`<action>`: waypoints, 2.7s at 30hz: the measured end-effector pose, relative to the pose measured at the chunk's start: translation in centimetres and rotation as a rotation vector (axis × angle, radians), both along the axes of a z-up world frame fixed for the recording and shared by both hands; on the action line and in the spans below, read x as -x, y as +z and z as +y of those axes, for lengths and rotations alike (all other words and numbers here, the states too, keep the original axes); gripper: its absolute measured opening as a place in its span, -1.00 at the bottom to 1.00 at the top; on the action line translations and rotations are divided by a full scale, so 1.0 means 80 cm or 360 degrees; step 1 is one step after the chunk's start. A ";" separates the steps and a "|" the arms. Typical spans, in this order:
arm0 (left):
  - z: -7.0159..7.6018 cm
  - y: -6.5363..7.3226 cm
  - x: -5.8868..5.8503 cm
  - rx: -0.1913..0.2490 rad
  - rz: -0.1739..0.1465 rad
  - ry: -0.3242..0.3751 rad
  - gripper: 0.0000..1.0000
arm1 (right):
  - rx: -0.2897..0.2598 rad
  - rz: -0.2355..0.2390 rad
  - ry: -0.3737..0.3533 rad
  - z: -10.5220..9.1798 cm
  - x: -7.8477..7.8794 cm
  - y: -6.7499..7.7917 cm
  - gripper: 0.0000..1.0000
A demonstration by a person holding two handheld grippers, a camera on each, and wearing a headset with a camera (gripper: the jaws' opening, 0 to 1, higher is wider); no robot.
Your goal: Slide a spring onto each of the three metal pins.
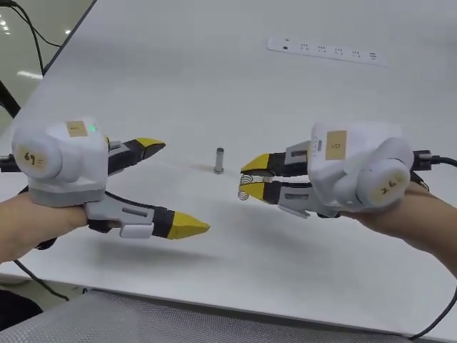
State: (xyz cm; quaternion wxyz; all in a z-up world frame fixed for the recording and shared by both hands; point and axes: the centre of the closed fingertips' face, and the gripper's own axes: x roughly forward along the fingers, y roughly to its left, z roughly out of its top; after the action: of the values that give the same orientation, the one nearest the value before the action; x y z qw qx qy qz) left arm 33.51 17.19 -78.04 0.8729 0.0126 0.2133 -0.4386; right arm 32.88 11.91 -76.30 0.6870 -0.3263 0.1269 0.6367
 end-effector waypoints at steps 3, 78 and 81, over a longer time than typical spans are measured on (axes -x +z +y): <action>0.002 0.000 0.000 0.0001 -0.0001 0.0004 0.96 | -0.0003 -0.0004 -0.0003 0.004 -0.003 0.000 -0.86; 0.014 -0.007 0.001 0.0007 0.0029 0.0043 0.95 | -0.0020 0.0154 -0.0255 0.055 -0.081 -0.040 -0.86; 0.012 -0.006 0.001 0.0017 0.0027 0.0047 0.95 | 0.0025 0.0147 -0.0238 0.057 -0.076 -0.052 -0.86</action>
State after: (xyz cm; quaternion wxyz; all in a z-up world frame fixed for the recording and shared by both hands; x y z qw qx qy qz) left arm 33.42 18.17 -78.49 0.8775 0.0010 0.2185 -0.4270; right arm 38.96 16.49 -80.44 0.7236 -0.2916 0.1873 0.5969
